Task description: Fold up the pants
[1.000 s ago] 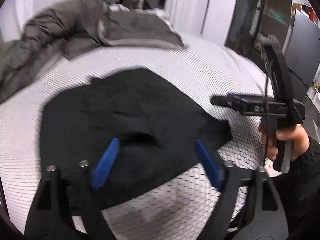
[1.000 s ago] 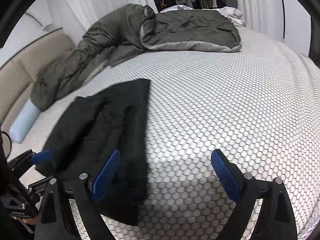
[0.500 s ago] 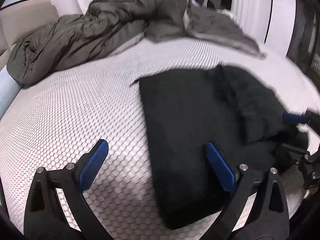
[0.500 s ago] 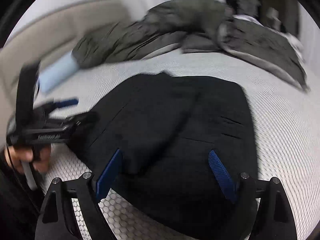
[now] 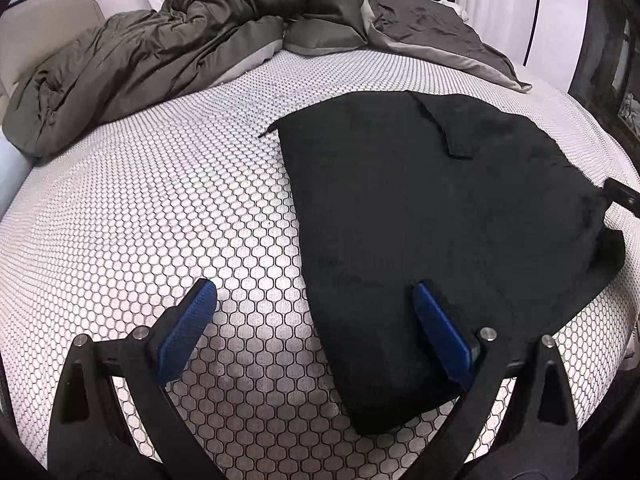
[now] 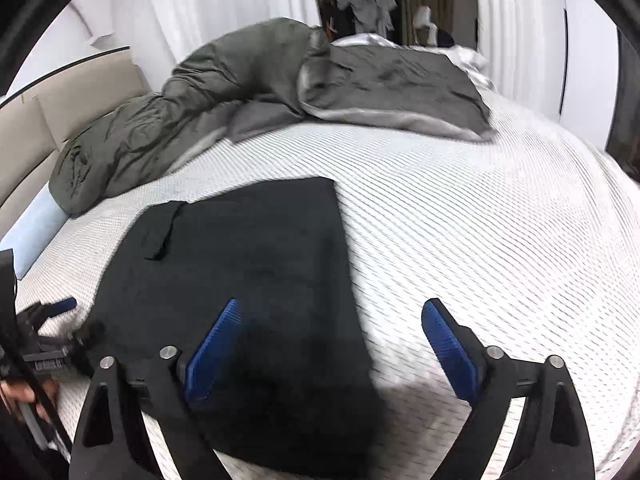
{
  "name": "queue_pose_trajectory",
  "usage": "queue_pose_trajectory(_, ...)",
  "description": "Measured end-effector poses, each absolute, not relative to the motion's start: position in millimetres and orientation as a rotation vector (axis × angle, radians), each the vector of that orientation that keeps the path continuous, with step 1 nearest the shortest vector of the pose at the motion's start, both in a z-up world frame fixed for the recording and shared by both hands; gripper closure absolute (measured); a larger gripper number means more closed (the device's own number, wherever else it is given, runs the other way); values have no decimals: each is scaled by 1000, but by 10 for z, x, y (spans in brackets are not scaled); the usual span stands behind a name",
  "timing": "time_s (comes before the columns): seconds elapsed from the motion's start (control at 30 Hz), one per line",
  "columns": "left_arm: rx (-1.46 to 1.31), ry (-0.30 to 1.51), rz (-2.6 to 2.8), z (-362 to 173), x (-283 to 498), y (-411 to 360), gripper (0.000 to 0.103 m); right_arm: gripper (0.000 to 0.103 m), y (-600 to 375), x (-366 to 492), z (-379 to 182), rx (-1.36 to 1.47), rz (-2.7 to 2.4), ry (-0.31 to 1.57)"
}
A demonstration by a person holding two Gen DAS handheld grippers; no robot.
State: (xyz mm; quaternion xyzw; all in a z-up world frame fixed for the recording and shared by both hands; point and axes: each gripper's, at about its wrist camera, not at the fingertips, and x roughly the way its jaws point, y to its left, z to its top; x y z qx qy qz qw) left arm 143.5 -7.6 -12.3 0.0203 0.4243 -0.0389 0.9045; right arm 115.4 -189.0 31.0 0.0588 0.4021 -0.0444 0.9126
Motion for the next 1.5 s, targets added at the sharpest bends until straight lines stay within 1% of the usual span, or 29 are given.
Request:
queue_pose_trajectory(0.1,42,852,-94,-16,1353,-122,6,10,-2179,1028,317,265,4,818)
queue_pose_trajectory(0.17,24,831,-117,48,1321,-146,6,14,-2248,1007,301,364,107,826)
queue_pose_trajectory(0.2,18,821,-125,75,1303,-158,6,20,-2249,1019,309,402,156,826)
queue_pose_trajectory(0.23,14,812,-136,91,1297,-175,6,23,-2227,1026,312,433,204,829)
queue_pose_trajectory(0.37,33,813,-149,101,1272,-252,6,30,-2070,1231,225,467,298,872)
queue_pose_trajectory(0.4,40,816,-150,88,1277,-268,6,36,-2028,1279,205,461,290,882)
queue_pose_trajectory(0.43,47,820,-150,74,1278,-278,6,53,-1988,1351,161,445,272,903)
queue_pose_trajectory(0.47,54,822,-148,60,1279,-286,6,65,-1913,1439,99,409,234,938)
queue_pose_trajectory(0.53,54,823,-146,58,1274,-289,6,70,-1866,1501,34,367,188,967)
queue_pose_trajectory(0.57,51,819,-148,73,1261,-284,6,71,-1862,1474,70,371,193,954)
queue_pose_trajectory(0.6,49,815,-148,85,1251,-280,6,74,-1878,1430,117,375,203,935)
queue_pose_trajectory(0.67,43,803,-144,122,1222,-265,6,75,-1912,1248,278,361,248,901)
queue_pose_trajectory(0.73,43,797,-148,141,1203,-261,6,75,-1899,1160,305,333,268,894)
queue_pose_trajectory(0.77,44,796,-149,145,1198,-267,6,72,-1902,1177,202,299,235,935)
queue_pose_trajectory(0.83,45,798,-148,147,1196,-284,6,62,-1948,1163,-4,295,198,1017)
queue_pose_trajectory(0.87,45,799,-150,149,1193,-289,6,60,-1990,1158,-21,330,208,1015)
queue_pose_trajectory(0.93,46,796,-156,160,1182,-295,6,49,-2053,1164,44,376,224,983)
queue_pose_trajectory(1.0,55,794,-166,155,1176,-293,6,46,-2098,1184,121,403,235,937)
queue_pose_trajectory(1.07,62,800,-164,134,1178,-298,6,45,-2117,1234,77,449,261,942)
queue_pose_trajectory(1.17,68,807,-169,113,1178,-290,6,46,-2109,1417,-143,487,261,1014)
queue_pose_trajectory(1.2,68,805,-167,115,1174,-304,6,49,-2090,1474,-206,487,257,1030)
queue_pose_trajectory(1.27,71,803,-170,113,1171,-292,6,65,-2067,1519,-172,456,252,1025)
queue_pose_trajectory(1.3,71,801,-171,115,1171,-278,6,79,-2049,1496,-106,443,265,998)
queue_pose_trajectory(1.33,70,799,-171,121,1170,-262,6,83,-2042,1478,-38,441,273,979)
queue_pose_trajectory(1.37,67,796,-170,129,1169,-238,6,84,-2044,1393,65,431,290,951)
queue_pose_trajectory(1.43,60,796,-168,137,1168,-209,6,84,-2031,1229,231,416,344,913)
queue_pose_trajectory(1.5,57,798,-166,135,1166,-192,6,84,-1983,1107,240,374,344,932)
